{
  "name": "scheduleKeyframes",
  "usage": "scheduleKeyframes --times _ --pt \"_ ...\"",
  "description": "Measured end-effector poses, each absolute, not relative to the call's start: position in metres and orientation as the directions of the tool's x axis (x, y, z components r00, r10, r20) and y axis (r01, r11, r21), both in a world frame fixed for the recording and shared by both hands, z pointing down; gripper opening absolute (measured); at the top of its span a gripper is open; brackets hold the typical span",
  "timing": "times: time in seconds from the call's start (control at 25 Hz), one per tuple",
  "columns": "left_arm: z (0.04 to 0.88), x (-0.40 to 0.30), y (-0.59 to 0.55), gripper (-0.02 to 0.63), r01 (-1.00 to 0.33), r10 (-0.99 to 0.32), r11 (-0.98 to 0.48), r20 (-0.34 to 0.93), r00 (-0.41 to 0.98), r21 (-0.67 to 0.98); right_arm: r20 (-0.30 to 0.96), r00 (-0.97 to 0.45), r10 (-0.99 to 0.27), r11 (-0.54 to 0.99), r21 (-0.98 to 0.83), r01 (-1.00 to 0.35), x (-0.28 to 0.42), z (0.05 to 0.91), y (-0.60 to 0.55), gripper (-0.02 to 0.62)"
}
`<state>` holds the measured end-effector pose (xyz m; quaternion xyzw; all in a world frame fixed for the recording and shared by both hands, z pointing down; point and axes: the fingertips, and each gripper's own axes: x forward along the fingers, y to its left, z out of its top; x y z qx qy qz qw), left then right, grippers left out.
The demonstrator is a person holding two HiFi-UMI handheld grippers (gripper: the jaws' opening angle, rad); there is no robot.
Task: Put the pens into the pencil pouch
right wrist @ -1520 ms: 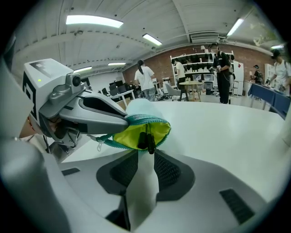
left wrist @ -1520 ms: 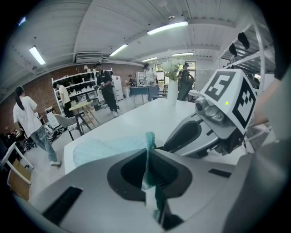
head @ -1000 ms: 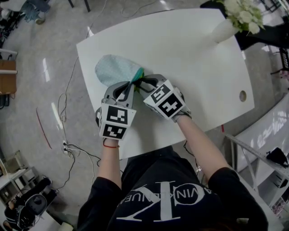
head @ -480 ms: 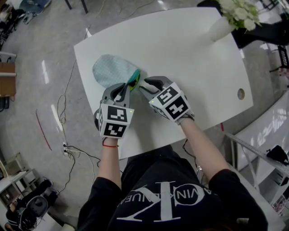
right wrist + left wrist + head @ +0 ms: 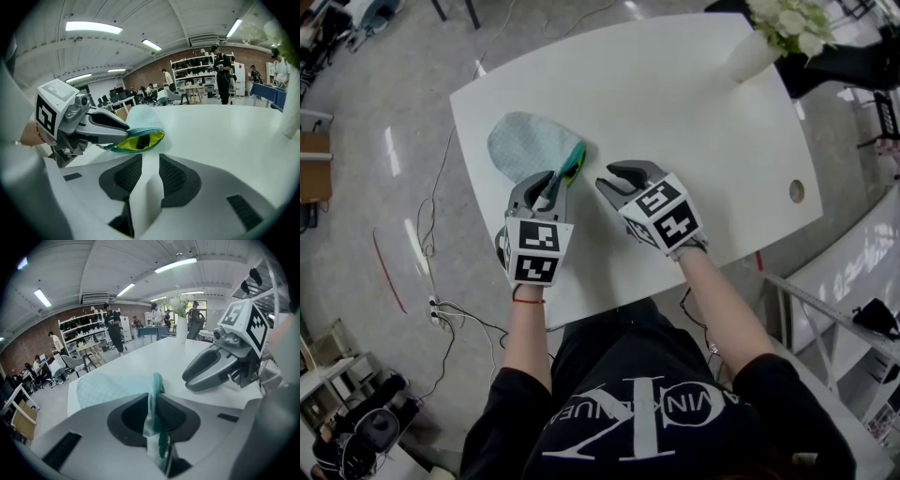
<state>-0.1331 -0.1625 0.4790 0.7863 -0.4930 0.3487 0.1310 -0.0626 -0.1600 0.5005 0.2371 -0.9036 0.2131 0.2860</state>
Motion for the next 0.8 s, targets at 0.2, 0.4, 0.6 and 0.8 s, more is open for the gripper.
scheduleKeyframes --times 0.2,0.4,0.6,0.8 --pt "0.47 -0.13 -0.163 0.072 -0.893 -0.703 -0.446 0.64 0.31 -0.058 0.616 -0.721 -0.317 0.791 -0.248 -0.559 -0.056 0.497 -0.16 0.124" --pt "0.464 -0.136 -0.155 0.072 -0.911 -0.727 -0.411 0.618 0.299 -0.044 0.6 -0.725 -0.337 0.792 -0.236 -0.563 -0.051 0.491 -0.157 0.114" --pt "0.457 -0.148 -0.145 0.045 -0.927 -0.751 -0.37 0.607 0.26 -0.061 0.576 -0.731 -0.365 0.794 -0.218 -0.568 -0.046 0.479 -0.156 0.066" --pt "0.446 -0.16 -0.129 0.011 -0.94 -0.783 -0.331 0.58 0.226 -0.08 0.544 -0.739 -0.396 0.801 -0.188 -0.568 -0.044 0.463 -0.149 0.031"
